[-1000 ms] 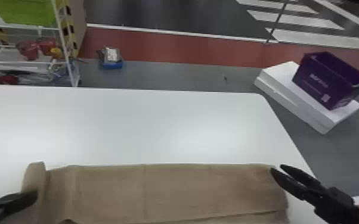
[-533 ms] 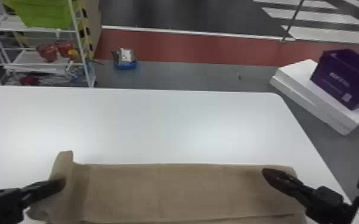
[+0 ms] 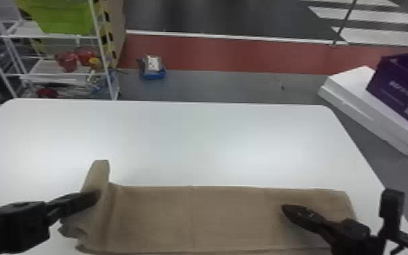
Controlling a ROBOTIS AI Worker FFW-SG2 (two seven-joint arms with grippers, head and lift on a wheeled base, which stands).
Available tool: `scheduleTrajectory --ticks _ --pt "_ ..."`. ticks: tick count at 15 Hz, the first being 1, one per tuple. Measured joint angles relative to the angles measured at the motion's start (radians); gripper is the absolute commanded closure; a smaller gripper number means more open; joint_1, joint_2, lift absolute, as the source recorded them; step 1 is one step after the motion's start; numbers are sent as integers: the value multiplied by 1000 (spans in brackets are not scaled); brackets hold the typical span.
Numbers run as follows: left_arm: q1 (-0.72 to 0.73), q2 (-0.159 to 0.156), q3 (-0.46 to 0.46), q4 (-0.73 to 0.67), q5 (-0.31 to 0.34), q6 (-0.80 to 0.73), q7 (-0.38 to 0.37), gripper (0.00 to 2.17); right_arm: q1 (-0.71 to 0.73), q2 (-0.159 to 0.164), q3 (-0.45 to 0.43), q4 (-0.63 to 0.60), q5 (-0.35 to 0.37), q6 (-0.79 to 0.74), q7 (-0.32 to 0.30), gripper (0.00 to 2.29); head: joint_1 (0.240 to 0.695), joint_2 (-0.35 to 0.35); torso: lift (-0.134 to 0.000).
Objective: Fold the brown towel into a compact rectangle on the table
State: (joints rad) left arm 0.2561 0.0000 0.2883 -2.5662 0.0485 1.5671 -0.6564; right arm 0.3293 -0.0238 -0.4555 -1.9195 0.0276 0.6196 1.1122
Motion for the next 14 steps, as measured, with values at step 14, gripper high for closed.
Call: scheduleTrajectory --ticks 14 --pt "-62 0 42 -31 152 0 9 1565 -46 -4 224 81 36 36 -70 2010 695 21 -123"
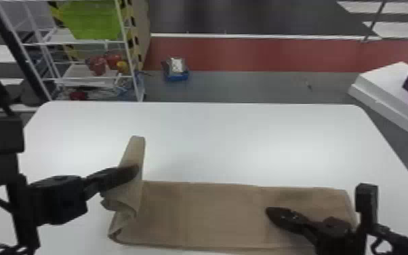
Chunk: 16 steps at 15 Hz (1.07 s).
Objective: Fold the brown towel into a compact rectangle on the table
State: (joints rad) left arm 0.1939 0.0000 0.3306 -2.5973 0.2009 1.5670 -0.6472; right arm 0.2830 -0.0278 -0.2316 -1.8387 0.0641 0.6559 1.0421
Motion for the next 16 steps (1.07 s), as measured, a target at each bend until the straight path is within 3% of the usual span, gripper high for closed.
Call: scheduleTrajectory --ticks 7,8,11,12,13,14,15,16 --pt "-26 0 0 -44 40 0 4 1565 -48 8 99 59 -2 -3 -2 1993 695 79 -123" --pt "-31 0 -2 -46 43 0 6 1565 -48 9 102 60 -6 -4 -2 1855 695 82 -123" --pt "-39 0 -28 -47 45 0 32 1565 -22 10 74 37 -60 -15 -13 1771 695 71 -123" --pt "-39 0 -41 -47 40 0 37 1565 -14 9 59 26 -74 -20 -37 1440 695 48 -123" --pt "-40 0 -53 -46 35 0 41 1565 -8 9 44 19 -87 -27 -25 930 695 35 -123" --pt "-40 0 -62 -43 33 0 42 1565 -3 8 31 16 -100 -41 -20 221 695 25 -123" --pt "-41 0 -71 -39 31 0 46 1582 4 8 14 12 -117 -66 -18 9 695 13 -123" --pt "-41 0 -79 -35 29 0 49 1612 8 8 -2 9 -134 -89 -15 6 695 4 -123"
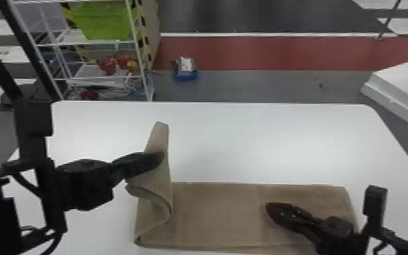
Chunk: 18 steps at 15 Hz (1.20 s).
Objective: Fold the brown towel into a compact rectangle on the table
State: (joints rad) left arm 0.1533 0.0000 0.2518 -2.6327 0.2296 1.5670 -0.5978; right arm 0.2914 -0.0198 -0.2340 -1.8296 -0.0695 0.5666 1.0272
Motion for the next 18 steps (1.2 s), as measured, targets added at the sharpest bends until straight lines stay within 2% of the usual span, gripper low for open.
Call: scheduleTrajectory --ticks 3,10,13,18 --pt "0 0 -15 5 -1 0 7 1612 8 1 -42 -7 -43 -48 19 39 695 -32 -123" --pt "32 0 -97 10 12 0 24 1615 56 9 -131 -91 -163 -157 15 49 695 -125 -123" --pt "87 0 -171 11 13 0 93 1615 49 13 -183 -115 -191 -178 2 49 695 -205 -123" --pt "107 0 -290 41 -3 0 231 1615 32 10 -247 -103 -212 -224 7 49 695 -288 -123"
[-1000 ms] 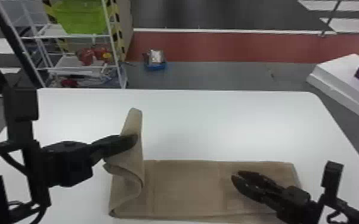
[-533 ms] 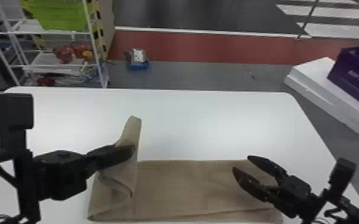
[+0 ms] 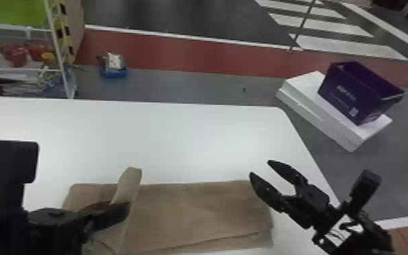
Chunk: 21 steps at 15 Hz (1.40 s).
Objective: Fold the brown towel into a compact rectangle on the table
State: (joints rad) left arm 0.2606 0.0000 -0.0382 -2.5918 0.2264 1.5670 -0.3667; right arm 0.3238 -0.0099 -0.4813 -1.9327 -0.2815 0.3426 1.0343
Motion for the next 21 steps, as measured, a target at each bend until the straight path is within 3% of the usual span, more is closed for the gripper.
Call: scheduleTrajectory --ticks 3,6,9,10,11,12,16,21 --pt "-22 0 -91 45 -30 -6 84 1615 -11 -22 -35 55 -34 -42 14 49 695 -330 -123" --pt "-43 0 -209 110 -103 -108 153 1615 -24 -50 -51 104 -52 -69 21 49 695 -350 -123" --pt "-60 0 -255 152 -133 -179 162 1612 -27 -56 -47 121 -54 -81 26 49 695 -350 -123" --pt "-60 0 -255 154 -132 -182 160 1490 -29 -56 -44 123 -53 -82 25 49 695 -350 -123" --pt "-55 0 -251 154 -130 -180 154 637 -32 -55 -39 124 -52 -82 24 49 695 -350 -123" --pt "-51 0 -244 154 -128 -167 143 -2 -34 -53 -31 125 -49 -79 21 49 695 -350 -123" --pt "-47 0 -194 150 -110 -71 84 29 -37 -43 10 112 -37 -41 12 49 695 -350 -123" --pt "-22 0 -82 142 21 -74 39 29 -25 -16 70 63 10 -6 -6 49 695 -309 -123"
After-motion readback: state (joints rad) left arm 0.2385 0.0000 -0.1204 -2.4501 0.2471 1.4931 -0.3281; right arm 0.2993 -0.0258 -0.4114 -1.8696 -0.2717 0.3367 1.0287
